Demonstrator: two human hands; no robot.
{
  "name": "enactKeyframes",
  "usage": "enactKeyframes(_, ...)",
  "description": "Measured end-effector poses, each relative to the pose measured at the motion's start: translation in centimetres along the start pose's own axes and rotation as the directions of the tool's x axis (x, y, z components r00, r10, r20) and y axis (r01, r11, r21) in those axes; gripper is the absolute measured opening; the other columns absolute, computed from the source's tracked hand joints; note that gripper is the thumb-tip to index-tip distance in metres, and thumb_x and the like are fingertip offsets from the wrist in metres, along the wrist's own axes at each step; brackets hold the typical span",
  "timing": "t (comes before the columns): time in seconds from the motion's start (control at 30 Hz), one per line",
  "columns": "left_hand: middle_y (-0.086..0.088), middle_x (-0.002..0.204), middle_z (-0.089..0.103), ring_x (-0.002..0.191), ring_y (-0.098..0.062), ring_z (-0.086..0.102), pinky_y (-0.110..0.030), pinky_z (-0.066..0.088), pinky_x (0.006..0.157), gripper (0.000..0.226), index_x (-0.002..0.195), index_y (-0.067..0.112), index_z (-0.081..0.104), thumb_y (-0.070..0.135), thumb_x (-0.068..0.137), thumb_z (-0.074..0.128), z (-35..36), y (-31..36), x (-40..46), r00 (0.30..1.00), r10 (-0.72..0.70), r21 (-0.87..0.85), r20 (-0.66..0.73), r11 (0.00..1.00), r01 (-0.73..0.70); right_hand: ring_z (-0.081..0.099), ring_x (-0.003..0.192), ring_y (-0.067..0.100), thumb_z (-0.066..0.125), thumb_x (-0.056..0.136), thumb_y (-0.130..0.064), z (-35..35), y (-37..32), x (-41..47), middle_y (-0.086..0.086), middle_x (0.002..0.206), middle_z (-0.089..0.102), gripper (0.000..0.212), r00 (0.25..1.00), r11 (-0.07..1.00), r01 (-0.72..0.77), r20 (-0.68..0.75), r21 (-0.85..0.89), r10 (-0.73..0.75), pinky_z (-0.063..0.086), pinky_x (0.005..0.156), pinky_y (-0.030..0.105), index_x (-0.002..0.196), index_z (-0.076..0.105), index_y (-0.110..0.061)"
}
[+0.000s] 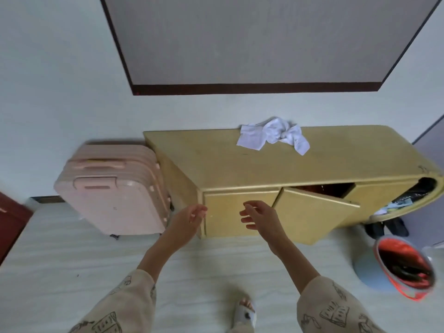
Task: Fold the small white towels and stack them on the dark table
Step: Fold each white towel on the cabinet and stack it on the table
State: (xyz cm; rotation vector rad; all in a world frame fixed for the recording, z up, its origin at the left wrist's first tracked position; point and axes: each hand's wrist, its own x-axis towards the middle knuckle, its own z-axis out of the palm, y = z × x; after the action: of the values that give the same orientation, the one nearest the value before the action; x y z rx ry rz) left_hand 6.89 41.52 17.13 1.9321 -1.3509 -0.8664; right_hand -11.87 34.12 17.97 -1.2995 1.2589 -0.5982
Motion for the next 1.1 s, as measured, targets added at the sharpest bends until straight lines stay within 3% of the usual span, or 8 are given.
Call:
enactKeyframes(0.13, 0.001, 0.095, 0.062, 0.088, -0.018, 0.062, -0.030, 0.048, 0.084, 0.013, 0.101, 0.021, 0.056, 0.016, 0.096, 0.045, 3.6, 4.0, 7.5, 0.999, -0.032, -0.043, 0.039, 0.999, 0.033, 0.061, 0.073, 0.014, 0.049, 0.095, -0.016, -6.0, -1.9, 7.4, 0.002, 0.085, 0.067, 0.015, 0.999, 0.999, -0.038, -0.011, -0.013, 0.037, 0.048, 0.065, 0.024, 0.104, 0.060, -0.010)
enactKeyframes(0.37, 0.002, 0.089, 0.060, 0.082, -0.017, 0.059, -0.017, 0.039, 0.067, 0.018, 0.105, 0.010, 0.060, 0.014, 0.095, 0.046, 7.9, 6.0, 18.6, 0.991, -0.103, 0.019, 0.082, 0.995, 0.101, 0.059, 0.069, 0.016, 0.049, 0.095, -0.013, -11.7, -2.8, 18.6, 0.005, 0.083, 0.066, 0.015, 0.993, 0.993, -0.115, -0.012, -0.033, 0.115, 0.046, 0.061, 0.024, 0.104, 0.060, -0.008)
enactKeyframes(0.5, -0.010, 0.107, 0.065, 0.085, -0.015, 0.056, -0.026, 0.045, 0.082, 0.023, 0.112, 0.008, 0.059, 0.016, 0.095, 0.047, 10.2, 5.1, 25.2, 0.972, -0.176, 0.027, 0.156, 0.984, 0.174, 0.056, 0.067, 0.016, 0.049, 0.095, -0.011, -12.8, -1.8, 25.4, 0.005, 0.078, 0.064, 0.015, 0.984, 0.983, -0.176, -0.024, -0.059, 0.175, 0.046, 0.060, 0.024, 0.103, 0.061, -0.006)
enactKeyframes(0.6, -0.008, 0.118, 0.061, 0.094, -0.016, 0.057, -0.018, 0.038, 0.080, 0.028, 0.120, 0.006, 0.056, 0.016, 0.095, 0.046, 11.6, 4.2, 30.8, 0.960, -0.216, 0.053, 0.179, 0.976, 0.210, 0.060, 0.076, 0.021, 0.051, 0.093, -0.014, -12.9, -0.7, 31.9, 0.007, 0.085, 0.067, 0.021, 0.980, 0.961, -0.201, -0.038, -0.190, 0.197, 0.050, 0.076, 0.036, 0.106, 0.063, -0.003)
enactKeyframes(0.73, -0.014, 0.128, 0.053, 0.113, -0.027, 0.053, -0.024, 0.038, 0.088, 0.041, 0.127, 0.001, 0.049, 0.019, 0.091, 0.047, 13.3, 2.5, 38.3, 0.917, -0.340, 0.084, 0.211, 0.941, 0.329, 0.054, 0.115, 0.027, 0.051, 0.093, -0.020, -13.1, 1.5, 39.1, 0.012, 0.124, 0.060, 0.034, 0.981, 0.801, -0.167, -0.013, -0.575, 0.196, 0.039, 0.095, 0.030, 0.125, 0.056, -0.010)
enactKeyframes(0.83, -0.016, 0.137, 0.043, 0.122, -0.028, 0.046, -0.034, 0.035, 0.102, 0.043, 0.134, 0.001, 0.041, 0.004, 0.091, 0.044, 14.2, 1.2, 42.6, 0.903, -0.382, 0.161, 0.196, 0.921, 0.354, 0.026, 0.139, 0.027, 0.049, 0.095, -0.024, -13.3, 3.3, 42.2, 0.012, 0.152, 0.026, 0.054, 0.967, 0.633, -0.086, 0.088, -0.770, 0.239, 0.028, 0.109, 0.034, 0.144, 0.031, -0.016)
enactKeyframes(0.93, -0.016, 0.140, 0.037, 0.129, -0.029, 0.036, -0.034, 0.028, 0.106, 0.048, 0.137, 0.004, 0.037, 0.003, 0.089, 0.045, 14.8, 0.2, 46.9, 0.916, -0.380, 0.246, 0.126, 0.907, 0.343, 0.000, 0.145, 0.029, 0.052, 0.094, -0.031, -13.6, 4.5, 44.6, 0.009, 0.158, -0.005, 0.072, 0.952, 0.487, -0.024, 0.128, -0.873, 0.276, 0.020, 0.115, 0.041, 0.150, 0.007, -0.025)
enactKeyframes(1.1, -0.009, 0.149, 0.021, 0.138, -0.027, 0.014, -0.037, 0.024, 0.109, 0.055, 0.144, 0.015, 0.024, 0.008, 0.092, 0.042, 15.7, -1.1, 52.2, 0.975, -0.185, 0.489, 0.120, 0.866, 0.104, -0.016, 0.144, 0.030, 0.059, 0.087, -0.043, -13.6, 6.6, 46.0, 0.010, 0.156, -0.017, 0.090, 0.939, 0.354, 0.022, 0.141, -0.935, 0.314, 0.008, 0.116, 0.048, 0.149, -0.006, -0.032)
